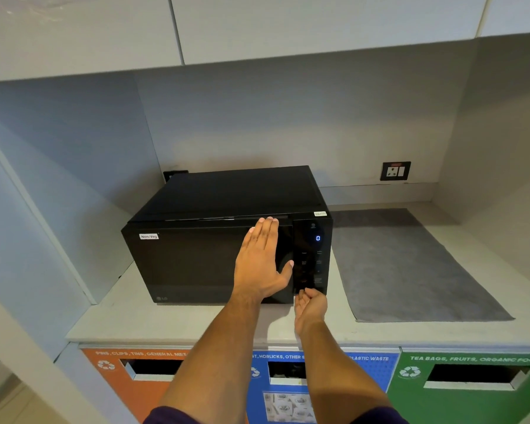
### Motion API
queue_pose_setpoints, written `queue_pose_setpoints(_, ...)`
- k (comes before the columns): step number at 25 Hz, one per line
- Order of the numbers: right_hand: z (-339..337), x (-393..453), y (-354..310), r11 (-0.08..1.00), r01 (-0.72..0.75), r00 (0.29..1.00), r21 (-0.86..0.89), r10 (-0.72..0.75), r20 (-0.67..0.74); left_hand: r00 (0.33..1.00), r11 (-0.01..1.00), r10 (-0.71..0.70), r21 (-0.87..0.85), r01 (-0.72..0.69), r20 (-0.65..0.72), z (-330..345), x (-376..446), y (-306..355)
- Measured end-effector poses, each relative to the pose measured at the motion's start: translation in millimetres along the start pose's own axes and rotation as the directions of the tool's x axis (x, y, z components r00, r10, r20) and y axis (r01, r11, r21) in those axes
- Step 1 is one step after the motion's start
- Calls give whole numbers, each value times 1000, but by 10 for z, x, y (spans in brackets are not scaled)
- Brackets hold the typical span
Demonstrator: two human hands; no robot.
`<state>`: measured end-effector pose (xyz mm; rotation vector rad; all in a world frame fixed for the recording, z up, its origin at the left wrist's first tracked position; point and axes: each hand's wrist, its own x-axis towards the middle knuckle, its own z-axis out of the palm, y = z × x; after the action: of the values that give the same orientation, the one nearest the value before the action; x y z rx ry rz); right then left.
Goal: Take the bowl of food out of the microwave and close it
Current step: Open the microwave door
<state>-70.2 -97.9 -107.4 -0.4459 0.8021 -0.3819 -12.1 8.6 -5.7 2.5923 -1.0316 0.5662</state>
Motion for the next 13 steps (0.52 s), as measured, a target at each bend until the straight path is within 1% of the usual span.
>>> queue_pose_setpoints(3,-33,25,-94,971,-32,999,-236,41,32,1000,1000,16,-3,-16,6,-56,0,-5)
queue_pose_setpoints(5,-30,32,-130,914,12,997,-406,20,74,1000,1000,10,0,-10,-1,-100,-4,22)
queue_pose_setpoints(7,-27,16,-143,840,47,998,-541,-14,66,1000,1000,20,10,-20,-22,-150,-22,25)
queue_pose_setpoints(8,-43,17,-148,798,61,998,-599,-36,53,998,999,32,14,-31,-54,-174,-38,21)
queue_pose_setpoints(11,-115,7,-159,694,83,996,-716,-84,35,982,995,98,37,-93,-160,-346,-30,-20)
queue_pose_setpoints(13,-153,-30,-175,657,73,996,-751,-79,27,964,986,141,121,-116,-225,-523,0,-101)
